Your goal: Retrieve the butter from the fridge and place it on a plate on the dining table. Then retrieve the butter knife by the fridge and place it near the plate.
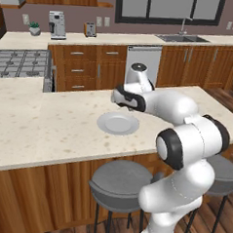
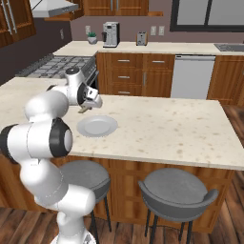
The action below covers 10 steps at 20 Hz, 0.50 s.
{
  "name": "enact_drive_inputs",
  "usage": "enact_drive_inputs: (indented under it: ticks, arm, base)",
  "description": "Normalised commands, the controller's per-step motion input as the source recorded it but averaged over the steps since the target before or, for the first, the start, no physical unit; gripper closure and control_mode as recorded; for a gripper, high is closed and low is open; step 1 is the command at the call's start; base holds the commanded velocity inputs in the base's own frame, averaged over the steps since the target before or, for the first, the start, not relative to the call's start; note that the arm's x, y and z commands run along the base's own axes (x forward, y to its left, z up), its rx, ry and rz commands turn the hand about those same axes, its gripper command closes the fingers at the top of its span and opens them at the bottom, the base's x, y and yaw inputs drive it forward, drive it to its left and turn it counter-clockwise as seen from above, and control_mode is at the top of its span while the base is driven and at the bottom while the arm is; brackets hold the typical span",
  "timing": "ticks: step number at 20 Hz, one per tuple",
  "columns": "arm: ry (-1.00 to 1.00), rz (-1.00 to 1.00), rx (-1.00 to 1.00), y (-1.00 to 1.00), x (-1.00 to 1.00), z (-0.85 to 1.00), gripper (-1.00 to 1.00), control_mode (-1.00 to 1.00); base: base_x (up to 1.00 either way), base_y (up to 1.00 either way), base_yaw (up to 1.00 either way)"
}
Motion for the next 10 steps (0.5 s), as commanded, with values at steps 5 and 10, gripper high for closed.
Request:
enact_drive_inputs:
  ticks: [5, 10]
  arm:
    - [0.00, 0.00, 0.00, 0.00, 0.19, -0.49, 1.00, -1.00]
    - [0.00, 0.00, 0.00, 0.00, 0.08, -0.51, 1.00, -1.00]
  base:
    - [0.00, 0.00, 0.00]
    - [0.00, 0.00, 0.00]
